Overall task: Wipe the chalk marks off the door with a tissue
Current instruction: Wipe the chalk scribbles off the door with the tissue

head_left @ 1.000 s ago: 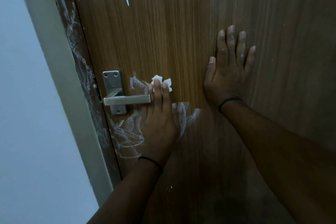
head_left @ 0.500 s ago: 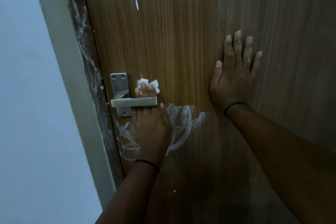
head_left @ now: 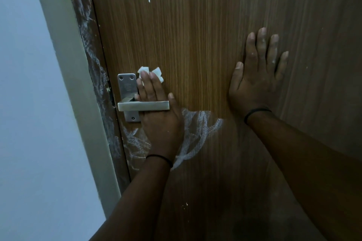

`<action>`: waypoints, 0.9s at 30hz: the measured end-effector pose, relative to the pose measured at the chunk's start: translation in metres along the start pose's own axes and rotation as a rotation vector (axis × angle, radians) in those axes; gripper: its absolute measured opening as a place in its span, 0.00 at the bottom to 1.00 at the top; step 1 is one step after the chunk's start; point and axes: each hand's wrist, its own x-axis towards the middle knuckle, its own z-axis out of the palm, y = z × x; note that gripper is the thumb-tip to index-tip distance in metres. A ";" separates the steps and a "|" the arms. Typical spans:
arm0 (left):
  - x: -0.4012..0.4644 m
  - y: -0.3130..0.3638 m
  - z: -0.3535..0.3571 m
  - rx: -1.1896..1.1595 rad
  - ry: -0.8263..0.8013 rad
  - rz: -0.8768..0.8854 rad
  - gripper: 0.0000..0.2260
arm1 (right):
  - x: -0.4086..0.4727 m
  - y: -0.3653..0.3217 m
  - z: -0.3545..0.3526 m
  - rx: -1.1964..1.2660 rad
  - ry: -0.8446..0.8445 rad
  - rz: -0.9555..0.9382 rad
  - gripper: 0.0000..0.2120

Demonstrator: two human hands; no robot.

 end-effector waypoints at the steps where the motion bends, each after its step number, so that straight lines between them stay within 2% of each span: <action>1: 0.000 0.000 0.001 0.000 0.005 -0.021 0.27 | 0.000 0.000 0.000 -0.002 0.001 -0.004 0.28; 3: -0.015 0.006 0.003 -0.027 -0.020 -0.033 0.27 | 0.001 -0.001 0.000 -0.007 0.001 -0.004 0.28; 6: -0.050 0.006 -0.001 -0.014 -0.121 0.059 0.28 | -0.001 -0.001 -0.002 -0.004 -0.006 0.006 0.27; 8: -0.034 -0.001 0.001 0.003 -0.100 0.072 0.27 | 0.000 -0.001 -0.002 -0.001 0.000 0.006 0.28; 11: -0.005 0.005 0.001 0.007 -0.055 -0.018 0.27 | 0.001 -0.002 0.000 0.010 0.010 -0.002 0.27; 15: -0.043 -0.001 -0.004 0.022 -0.178 0.154 0.27 | -0.001 -0.001 -0.003 0.002 -0.004 0.007 0.28; 18: -0.054 -0.002 0.001 0.070 -0.215 0.209 0.28 | 0.002 -0.003 -0.002 -0.008 0.010 0.000 0.28; 22: -0.058 0.001 0.002 0.139 -0.291 0.449 0.26 | -0.001 -0.001 -0.001 -0.001 0.004 0.001 0.28; 25: -0.056 -0.006 0.002 0.138 -0.229 0.328 0.26 | -0.002 -0.002 -0.003 -0.004 0.002 0.000 0.28; 27: -0.061 0.000 0.004 0.124 -0.265 0.357 0.27 | -0.001 -0.002 -0.003 -0.017 0.015 -0.007 0.28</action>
